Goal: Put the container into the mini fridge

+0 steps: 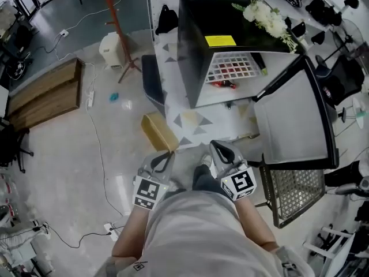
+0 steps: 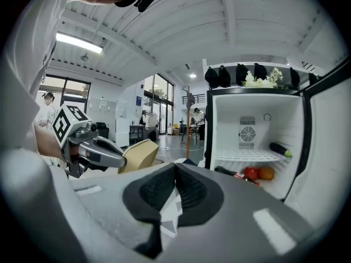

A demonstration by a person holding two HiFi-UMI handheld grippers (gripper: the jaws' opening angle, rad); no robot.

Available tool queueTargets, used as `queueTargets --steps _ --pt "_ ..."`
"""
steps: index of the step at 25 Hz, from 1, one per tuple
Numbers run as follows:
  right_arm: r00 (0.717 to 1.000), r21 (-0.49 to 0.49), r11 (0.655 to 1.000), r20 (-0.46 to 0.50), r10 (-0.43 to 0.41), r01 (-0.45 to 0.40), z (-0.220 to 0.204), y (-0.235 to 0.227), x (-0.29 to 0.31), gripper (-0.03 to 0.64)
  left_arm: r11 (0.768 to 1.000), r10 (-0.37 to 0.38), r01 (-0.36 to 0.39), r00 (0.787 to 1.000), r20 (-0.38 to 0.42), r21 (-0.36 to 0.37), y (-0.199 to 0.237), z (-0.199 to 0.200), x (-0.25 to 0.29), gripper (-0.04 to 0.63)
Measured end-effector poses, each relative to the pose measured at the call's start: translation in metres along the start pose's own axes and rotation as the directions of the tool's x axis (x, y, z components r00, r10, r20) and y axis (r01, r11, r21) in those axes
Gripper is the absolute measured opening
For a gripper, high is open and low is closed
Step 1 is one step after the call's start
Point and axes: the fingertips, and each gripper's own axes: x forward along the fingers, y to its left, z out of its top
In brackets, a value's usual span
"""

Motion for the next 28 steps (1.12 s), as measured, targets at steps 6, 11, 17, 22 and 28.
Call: queueTargets --steps 6,11,17,22,28 --pt "0.996 0.026 0.995 -0.019 -0.092 0.093 -0.011 -0.045 -0.019 0.003 0.991 -0.125 0.126 0.992 -0.031 0.036 -0.026 0.008 0.056 0.017" --pt "0.986 0.049 0.985 -0.034 -0.165 0.167 -0.021 -0.083 -0.037 0.003 0.972 -0.224 0.226 0.974 -0.042 0.056 -0.053 0.02 0.102 0.017" --pt "0.975 0.069 0.973 -0.032 -0.22 0.222 -0.025 -0.126 -0.049 0.003 0.94 -0.322 0.327 0.944 -0.066 0.1 -0.086 0.036 0.15 0.017" --pt "0.969 0.081 0.965 -0.03 -0.247 0.248 -0.028 -0.158 -0.052 0.004 0.922 -0.355 0.361 0.933 -0.065 0.14 -0.1 0.059 0.185 0.017" --pt "0.967 0.094 0.963 -0.022 -0.253 0.254 -0.029 -0.197 -0.046 0.003 0.908 -0.361 0.371 0.929 -0.085 0.196 -0.106 0.086 0.22 0.017"
